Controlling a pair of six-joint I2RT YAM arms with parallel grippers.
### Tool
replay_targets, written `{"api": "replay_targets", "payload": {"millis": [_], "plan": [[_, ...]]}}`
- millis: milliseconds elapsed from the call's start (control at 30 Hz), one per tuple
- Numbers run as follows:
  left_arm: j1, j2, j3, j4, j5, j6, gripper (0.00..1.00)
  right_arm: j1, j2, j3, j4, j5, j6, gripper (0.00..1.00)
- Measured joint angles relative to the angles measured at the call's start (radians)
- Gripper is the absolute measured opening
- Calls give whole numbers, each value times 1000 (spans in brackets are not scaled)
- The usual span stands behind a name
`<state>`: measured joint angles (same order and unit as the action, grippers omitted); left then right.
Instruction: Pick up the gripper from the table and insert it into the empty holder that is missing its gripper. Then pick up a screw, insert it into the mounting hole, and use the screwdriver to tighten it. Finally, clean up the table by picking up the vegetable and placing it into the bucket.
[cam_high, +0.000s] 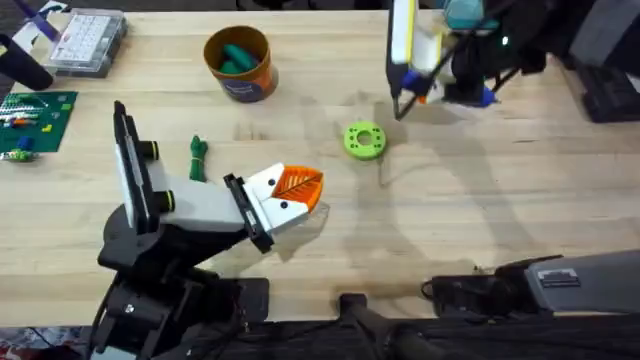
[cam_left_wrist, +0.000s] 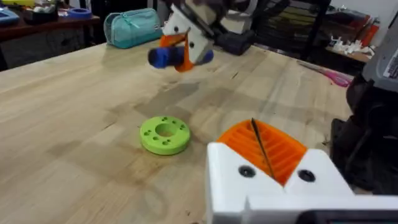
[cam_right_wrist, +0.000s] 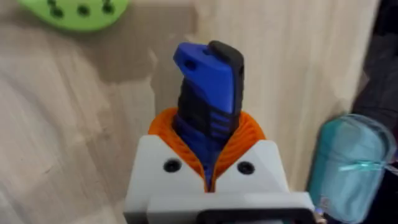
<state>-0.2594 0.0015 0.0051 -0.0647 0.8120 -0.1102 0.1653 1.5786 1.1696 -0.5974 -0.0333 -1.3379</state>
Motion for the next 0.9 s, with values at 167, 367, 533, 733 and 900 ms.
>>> {"api": "replay_targets", "payload": {"millis": [167,367,533,733,900], "plan": [[0,0,0,0,0,0,18,-63,45,-58,29,3,-66,25],[0,0,0,0,0,0,18,-96,136,-60,-22,38,-92,25],[0,0,0,0,0,0,18,-95,185,-58,-20,88,-101,25],[0,0,0,0,0,0,19,-93,186,-57,-20,93,-103,25],[0,0,0,0,0,0,18,-91,186,-57,-20,96,-103,25]]}}
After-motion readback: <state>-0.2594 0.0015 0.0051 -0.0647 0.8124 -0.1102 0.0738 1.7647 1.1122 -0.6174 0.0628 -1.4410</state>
